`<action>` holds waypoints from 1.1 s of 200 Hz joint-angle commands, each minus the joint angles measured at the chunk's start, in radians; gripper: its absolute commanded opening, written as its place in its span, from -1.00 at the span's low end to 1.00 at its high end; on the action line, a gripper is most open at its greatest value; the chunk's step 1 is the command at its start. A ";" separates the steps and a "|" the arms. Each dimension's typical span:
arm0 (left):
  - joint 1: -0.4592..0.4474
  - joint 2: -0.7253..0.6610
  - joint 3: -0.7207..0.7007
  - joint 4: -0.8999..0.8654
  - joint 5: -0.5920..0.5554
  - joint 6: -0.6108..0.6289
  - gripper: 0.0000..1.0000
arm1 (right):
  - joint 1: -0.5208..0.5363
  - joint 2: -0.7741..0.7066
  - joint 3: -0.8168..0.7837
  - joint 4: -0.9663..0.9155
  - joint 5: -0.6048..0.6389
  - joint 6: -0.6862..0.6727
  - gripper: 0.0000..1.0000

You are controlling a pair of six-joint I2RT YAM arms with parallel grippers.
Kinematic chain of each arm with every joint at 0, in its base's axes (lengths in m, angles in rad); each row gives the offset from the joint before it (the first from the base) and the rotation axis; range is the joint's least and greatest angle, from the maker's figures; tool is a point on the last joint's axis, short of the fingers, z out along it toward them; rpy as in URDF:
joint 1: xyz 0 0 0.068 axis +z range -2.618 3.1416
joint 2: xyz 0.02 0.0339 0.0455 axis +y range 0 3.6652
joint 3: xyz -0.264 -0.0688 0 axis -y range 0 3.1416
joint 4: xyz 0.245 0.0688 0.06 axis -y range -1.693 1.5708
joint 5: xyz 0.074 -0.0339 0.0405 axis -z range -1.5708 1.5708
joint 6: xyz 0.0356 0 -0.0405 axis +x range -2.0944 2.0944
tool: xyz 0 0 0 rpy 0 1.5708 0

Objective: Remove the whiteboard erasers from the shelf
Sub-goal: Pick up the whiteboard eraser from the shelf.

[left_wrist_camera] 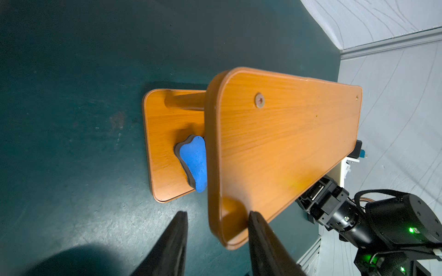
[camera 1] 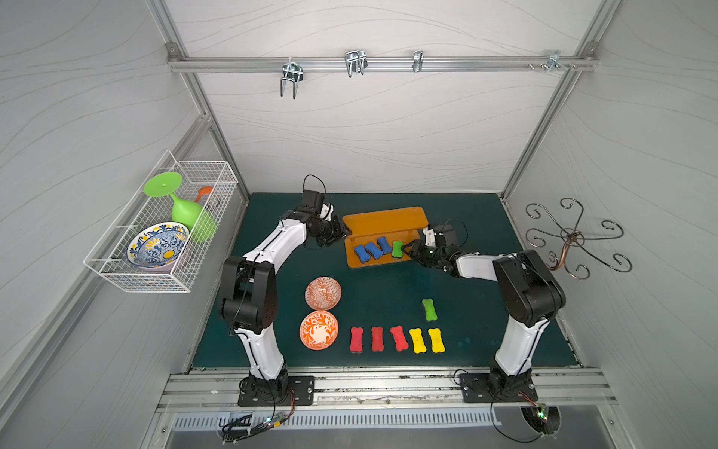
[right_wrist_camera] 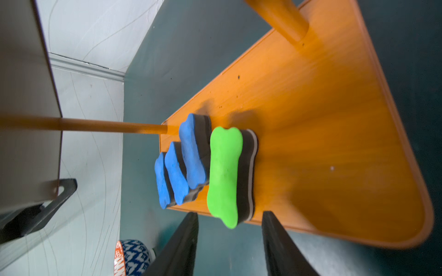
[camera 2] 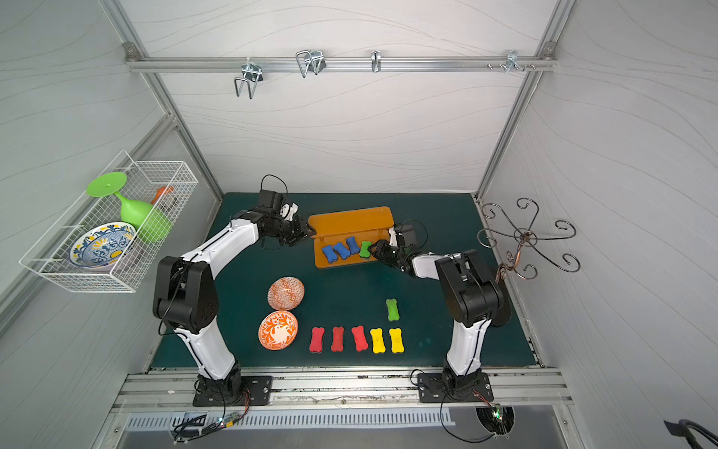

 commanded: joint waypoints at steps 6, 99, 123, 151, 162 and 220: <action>0.004 0.007 0.016 -0.001 0.021 0.008 -0.11 | 0.005 0.039 0.034 0.052 0.007 0.006 -0.08; 0.004 -0.003 0.007 0.009 0.040 0.002 -0.11 | 0.044 0.087 0.034 0.073 0.050 0.023 -0.16; 0.004 -0.007 0.005 0.006 0.042 0.002 -0.12 | 0.046 0.091 0.025 0.070 0.059 0.020 -0.25; 0.004 -0.011 0.002 0.009 0.042 0.002 -0.12 | 0.048 0.094 0.022 0.063 0.068 0.013 -0.46; 0.005 -0.013 0.002 0.009 0.043 0.004 -0.11 | 0.047 0.095 0.022 0.057 0.073 0.012 -0.53; 0.011 -0.016 -0.002 0.009 0.042 0.004 -0.12 | 0.049 0.066 0.015 0.036 0.083 -0.003 -0.81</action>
